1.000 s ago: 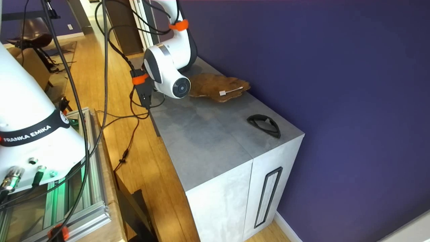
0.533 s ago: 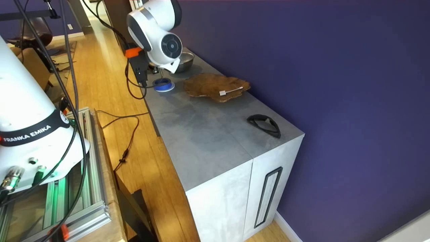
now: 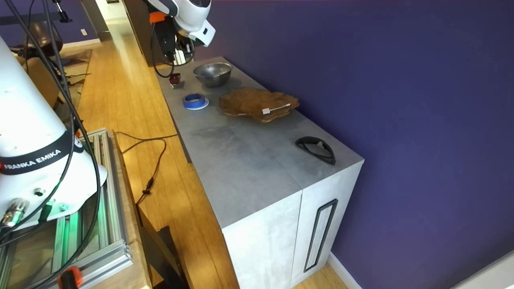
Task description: Put the calculator in the silver bowl
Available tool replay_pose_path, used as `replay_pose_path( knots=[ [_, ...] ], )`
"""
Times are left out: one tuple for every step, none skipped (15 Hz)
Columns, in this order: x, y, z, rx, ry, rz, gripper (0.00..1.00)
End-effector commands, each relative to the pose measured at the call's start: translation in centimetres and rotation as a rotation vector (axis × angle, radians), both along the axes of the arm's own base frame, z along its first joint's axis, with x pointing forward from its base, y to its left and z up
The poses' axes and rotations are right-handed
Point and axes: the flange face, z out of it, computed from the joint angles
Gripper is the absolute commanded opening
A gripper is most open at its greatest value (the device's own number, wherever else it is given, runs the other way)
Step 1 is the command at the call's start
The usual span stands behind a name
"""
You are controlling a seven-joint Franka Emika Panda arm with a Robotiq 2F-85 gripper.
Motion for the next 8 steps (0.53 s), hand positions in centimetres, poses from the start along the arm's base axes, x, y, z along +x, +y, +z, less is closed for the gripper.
replay_pose_path(
  knots=[
    [0.7, -0.6, -1.5, -0.086, -0.019, -0.083, 0.04],
    [1.1, -0.8, -1.8, -0.141, -0.028, -0.108, 0.04],
    [1.7, -0.5, -2.0, -0.193, -0.038, -0.132, 0.04],
    [2.2, -0.2, -2.2, -0.237, -0.053, -0.155, 0.04],
    [2.6, 0.3, -2.5, -0.271, -0.06, -0.167, 0.04],
    [3.2, 1.3, -2.5, -0.299, -0.07, -0.176, 0.04],
    [3.4, 2.1, -2.5, -0.323, -0.077, -0.175, 0.04],
    [3.5, 3.2, -2.2, -0.344, -0.083, -0.162, 0.04]
  ],
)
